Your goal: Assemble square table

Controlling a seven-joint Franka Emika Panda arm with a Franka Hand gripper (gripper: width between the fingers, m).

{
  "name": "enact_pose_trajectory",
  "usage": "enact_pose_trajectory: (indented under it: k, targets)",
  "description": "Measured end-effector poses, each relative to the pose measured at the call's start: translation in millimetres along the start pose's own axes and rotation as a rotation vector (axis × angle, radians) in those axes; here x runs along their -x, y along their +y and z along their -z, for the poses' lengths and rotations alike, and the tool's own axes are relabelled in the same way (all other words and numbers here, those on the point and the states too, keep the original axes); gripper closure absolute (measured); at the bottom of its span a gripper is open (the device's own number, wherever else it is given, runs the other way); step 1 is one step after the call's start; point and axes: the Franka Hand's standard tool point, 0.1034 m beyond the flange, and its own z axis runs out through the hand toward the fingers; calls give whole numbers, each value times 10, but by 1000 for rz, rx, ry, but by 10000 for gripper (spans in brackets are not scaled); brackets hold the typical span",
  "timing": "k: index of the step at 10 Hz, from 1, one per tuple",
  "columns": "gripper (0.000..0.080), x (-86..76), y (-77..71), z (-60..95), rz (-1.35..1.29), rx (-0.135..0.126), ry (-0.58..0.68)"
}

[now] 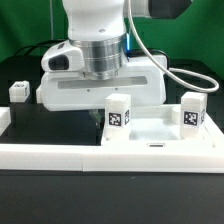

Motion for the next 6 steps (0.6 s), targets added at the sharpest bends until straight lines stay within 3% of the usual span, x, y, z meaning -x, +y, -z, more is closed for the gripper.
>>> enact_pose_trajectory:
  k: [6]
  targets:
    - [739, 0, 0, 0, 0, 0, 0]
